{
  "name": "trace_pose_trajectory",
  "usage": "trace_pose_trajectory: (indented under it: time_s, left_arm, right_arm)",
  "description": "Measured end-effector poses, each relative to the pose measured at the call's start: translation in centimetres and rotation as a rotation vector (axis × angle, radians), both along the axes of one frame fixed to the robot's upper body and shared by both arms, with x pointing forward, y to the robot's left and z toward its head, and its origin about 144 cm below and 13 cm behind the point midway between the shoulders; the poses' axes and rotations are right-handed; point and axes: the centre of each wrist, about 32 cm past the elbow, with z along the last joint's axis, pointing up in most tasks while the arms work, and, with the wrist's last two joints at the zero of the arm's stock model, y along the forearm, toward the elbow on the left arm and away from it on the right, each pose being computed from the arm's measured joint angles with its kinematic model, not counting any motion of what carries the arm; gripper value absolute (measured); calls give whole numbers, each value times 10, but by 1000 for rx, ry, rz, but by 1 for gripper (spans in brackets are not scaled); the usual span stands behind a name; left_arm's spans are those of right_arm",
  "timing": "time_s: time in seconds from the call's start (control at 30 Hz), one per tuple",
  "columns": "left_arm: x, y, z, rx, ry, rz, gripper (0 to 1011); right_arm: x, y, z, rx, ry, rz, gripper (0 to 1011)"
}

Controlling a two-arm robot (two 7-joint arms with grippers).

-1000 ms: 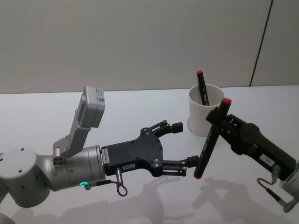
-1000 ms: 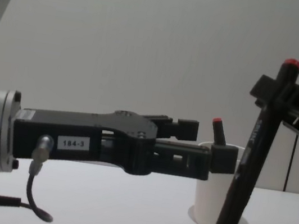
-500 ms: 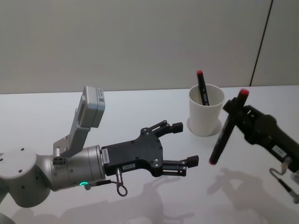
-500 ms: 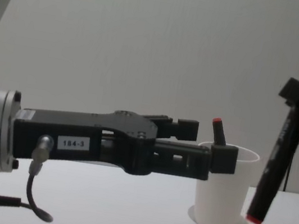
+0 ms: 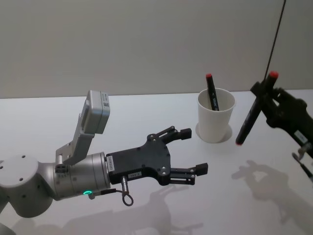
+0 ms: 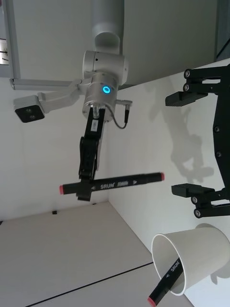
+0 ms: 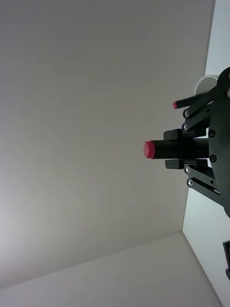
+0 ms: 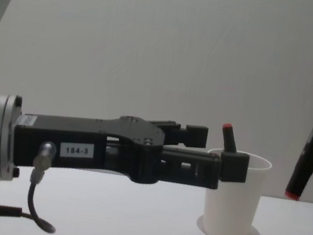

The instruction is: Place the pen into the pen holder.

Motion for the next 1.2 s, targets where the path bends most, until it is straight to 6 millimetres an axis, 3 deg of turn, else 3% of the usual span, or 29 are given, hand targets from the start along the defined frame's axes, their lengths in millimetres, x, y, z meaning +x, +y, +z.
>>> trace_pose_trajectory:
  time_s: [0.53,1.2]
  left_arm:
    - [0,0,0,0,0,0,1001]
    - [0,0,0,0,0,0,1001]
  right_arm:
    - [36,19,12,-123,-119,-109,230]
    - [60,51,22,-245,-287,-201,230]
